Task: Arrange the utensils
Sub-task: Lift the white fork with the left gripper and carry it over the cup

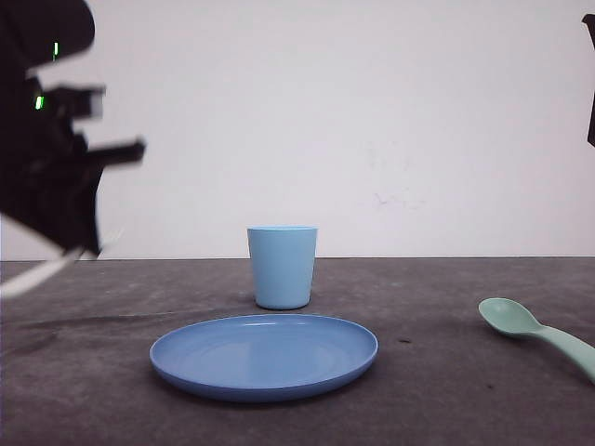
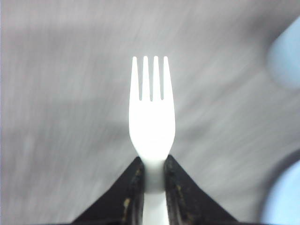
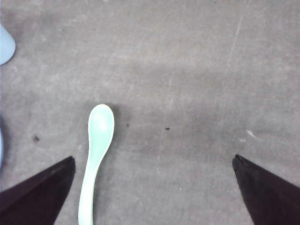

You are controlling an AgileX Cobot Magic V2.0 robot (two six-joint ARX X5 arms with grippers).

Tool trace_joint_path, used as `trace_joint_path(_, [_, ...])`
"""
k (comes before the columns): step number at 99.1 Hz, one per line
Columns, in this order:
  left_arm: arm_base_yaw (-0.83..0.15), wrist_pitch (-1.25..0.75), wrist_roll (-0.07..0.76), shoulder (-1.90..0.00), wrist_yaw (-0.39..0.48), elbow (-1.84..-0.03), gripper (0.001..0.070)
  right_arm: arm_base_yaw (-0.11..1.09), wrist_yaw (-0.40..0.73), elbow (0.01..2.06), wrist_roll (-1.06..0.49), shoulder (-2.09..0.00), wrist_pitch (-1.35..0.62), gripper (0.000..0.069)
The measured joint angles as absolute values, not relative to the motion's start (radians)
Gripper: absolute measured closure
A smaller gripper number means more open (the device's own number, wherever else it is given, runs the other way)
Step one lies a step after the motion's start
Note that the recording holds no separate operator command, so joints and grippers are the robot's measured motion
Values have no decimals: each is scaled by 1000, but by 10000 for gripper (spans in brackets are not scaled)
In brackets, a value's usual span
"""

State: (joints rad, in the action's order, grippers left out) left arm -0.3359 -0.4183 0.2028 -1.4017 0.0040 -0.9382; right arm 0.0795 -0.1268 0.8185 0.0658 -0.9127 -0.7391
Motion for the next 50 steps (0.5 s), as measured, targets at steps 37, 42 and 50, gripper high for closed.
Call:
trace_joint_path(37, [-413,-91,226,-1372,238,-1037,668,80,-127,818,65,-913,-748,12])
trace_joint_path(42, [-429,-14,226,-1372,239,-1037,668,80,-127,818,66,-913,-748,12])
trace_joint_path(50, [-452,109,225,-1374,240,-1037,668,80,-127,818,66,-913,-749,12])
